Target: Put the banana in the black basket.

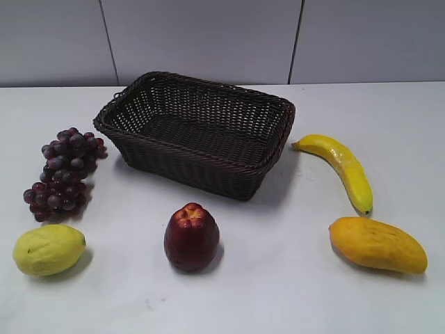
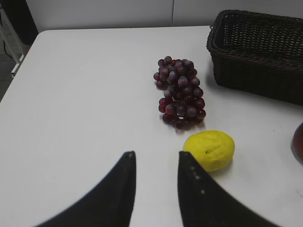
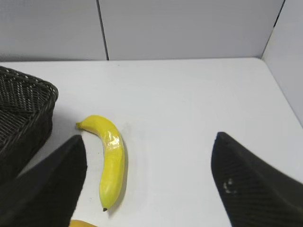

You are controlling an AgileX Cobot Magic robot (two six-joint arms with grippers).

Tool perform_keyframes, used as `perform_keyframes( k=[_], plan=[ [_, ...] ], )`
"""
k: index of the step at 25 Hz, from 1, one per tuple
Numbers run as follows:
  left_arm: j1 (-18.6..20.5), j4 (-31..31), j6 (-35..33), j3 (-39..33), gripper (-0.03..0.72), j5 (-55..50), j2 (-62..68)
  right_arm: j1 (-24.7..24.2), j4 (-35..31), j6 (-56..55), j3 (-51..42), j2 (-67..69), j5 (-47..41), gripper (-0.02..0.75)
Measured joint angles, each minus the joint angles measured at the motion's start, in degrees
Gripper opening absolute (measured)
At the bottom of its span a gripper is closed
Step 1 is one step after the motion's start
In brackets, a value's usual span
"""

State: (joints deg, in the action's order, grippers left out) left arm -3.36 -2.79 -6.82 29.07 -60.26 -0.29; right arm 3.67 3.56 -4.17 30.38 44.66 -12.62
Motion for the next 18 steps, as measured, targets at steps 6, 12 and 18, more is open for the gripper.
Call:
perform_keyframes(
  k=[6, 12, 18],
  plan=[
    [0.0, 0.0, 0.0, 0.0, 0.221, 0.0, 0.0, 0.1, 0.0, 0.8, 11.3, 15.9, -8.8, 0.666],
    [0.0, 0.0, 0.0, 0.0, 0.221, 0.0, 0.0, 2.9, 0.5, 2.7, 23.0, 29.5, -18.6, 0.650],
    [0.0, 0.0, 0.0, 0.0, 0.221, 0.0, 0.0, 7.6, 2.6, 2.9, 30.1, 39.8, -23.1, 0.643]
  ],
)
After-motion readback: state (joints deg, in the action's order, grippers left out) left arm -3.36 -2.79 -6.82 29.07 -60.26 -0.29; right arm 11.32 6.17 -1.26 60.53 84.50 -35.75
